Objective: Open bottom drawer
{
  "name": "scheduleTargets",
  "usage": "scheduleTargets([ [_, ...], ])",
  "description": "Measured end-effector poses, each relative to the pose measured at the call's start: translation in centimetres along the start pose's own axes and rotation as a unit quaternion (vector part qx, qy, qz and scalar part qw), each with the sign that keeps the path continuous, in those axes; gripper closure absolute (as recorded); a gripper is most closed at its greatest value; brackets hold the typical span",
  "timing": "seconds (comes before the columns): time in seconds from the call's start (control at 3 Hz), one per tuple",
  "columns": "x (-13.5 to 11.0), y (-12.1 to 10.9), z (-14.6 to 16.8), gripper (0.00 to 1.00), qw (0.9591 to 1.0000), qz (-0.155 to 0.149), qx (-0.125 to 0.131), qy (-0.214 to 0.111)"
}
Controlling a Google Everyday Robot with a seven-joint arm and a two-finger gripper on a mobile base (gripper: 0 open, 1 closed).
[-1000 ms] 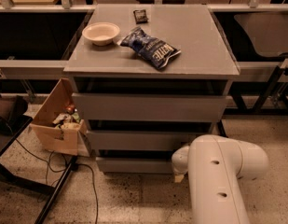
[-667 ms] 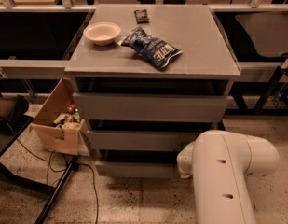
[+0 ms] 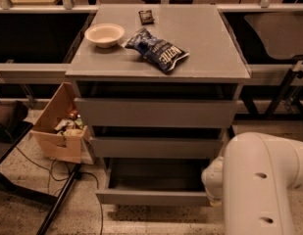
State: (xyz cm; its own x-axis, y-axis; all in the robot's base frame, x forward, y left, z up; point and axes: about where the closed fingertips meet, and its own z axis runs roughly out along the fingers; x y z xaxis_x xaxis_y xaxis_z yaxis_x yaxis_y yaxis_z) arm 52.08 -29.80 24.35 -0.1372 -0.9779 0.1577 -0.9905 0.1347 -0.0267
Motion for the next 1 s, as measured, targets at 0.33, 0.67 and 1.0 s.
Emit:
scheduleTargets([
  [0.33,0.9,1.4,-0.1,0.86,0.9998,0.01,-0.016,0.005],
  [0.67,-1.4,0.5,-0.7,0.62,0.9998,-0.02,0.004,-0.008],
  [1.0,-7.5,-1.2,0.0,0.39,0.9965,-0.059,0.018,-0.056],
])
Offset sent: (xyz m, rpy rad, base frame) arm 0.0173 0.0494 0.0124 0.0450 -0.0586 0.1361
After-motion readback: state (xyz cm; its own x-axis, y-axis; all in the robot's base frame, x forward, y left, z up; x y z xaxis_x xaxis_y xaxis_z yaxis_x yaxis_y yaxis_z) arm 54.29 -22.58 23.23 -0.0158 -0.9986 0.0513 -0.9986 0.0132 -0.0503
